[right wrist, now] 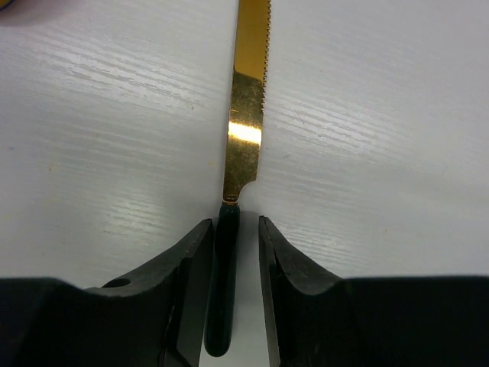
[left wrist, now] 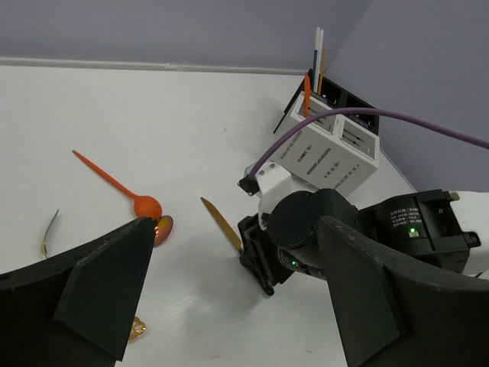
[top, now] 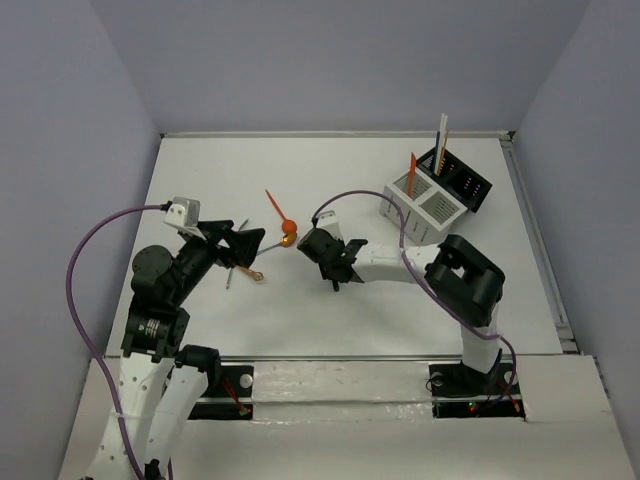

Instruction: Sort the eating utensils into containers

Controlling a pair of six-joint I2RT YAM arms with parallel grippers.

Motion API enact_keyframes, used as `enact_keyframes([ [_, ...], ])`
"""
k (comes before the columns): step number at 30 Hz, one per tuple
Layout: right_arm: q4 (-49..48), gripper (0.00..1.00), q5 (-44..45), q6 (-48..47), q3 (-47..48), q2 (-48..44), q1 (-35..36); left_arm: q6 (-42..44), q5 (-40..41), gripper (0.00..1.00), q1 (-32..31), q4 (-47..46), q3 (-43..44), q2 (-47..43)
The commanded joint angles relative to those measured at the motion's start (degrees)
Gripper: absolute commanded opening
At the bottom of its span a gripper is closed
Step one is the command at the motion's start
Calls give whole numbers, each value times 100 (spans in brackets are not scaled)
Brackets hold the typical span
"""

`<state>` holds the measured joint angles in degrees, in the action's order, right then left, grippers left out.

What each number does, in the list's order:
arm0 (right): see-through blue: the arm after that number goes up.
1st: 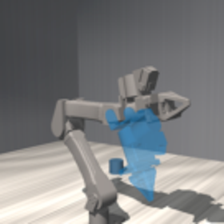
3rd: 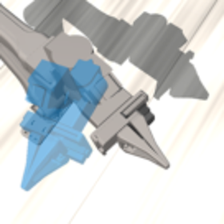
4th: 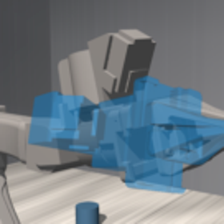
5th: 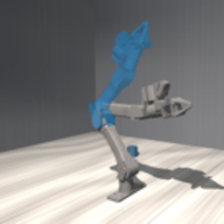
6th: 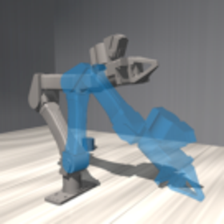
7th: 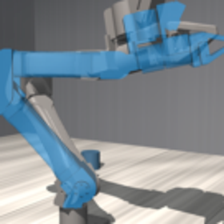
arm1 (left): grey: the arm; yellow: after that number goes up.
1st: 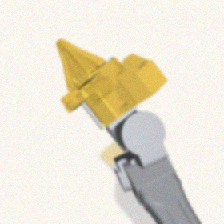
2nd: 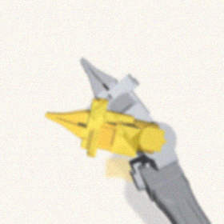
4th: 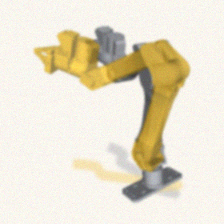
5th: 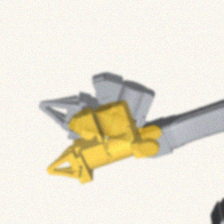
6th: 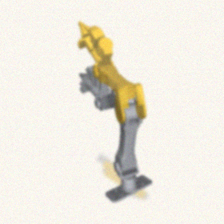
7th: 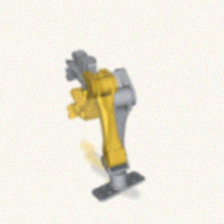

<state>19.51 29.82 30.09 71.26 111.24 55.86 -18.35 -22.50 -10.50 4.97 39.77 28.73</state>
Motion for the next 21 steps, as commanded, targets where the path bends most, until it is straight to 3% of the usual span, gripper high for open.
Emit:
enact_keyframes([
  [1,528,38,-178,-319,-183,38,-92,24,-114,99,-22,-357,13,-25],
  [6,721,35,-433,-556,98,257,-145,24,-123,99,-22,-365,13,-34],
  [10,853,23,-548,-644,274,416,-145,16,-123,99,-22,-357,13,-34],
  [13,923,7,-600,-644,371,442,-198,24,-140,99,-22,-365,22,-26],
  [17,644,7,-373,-601,274,66,-251,24,-167,99,-22,-365,22,-26],
  [21,-296,7,-162,-767,-138,-988,-312,24,-167,99,-75,-365,22,-25],
])
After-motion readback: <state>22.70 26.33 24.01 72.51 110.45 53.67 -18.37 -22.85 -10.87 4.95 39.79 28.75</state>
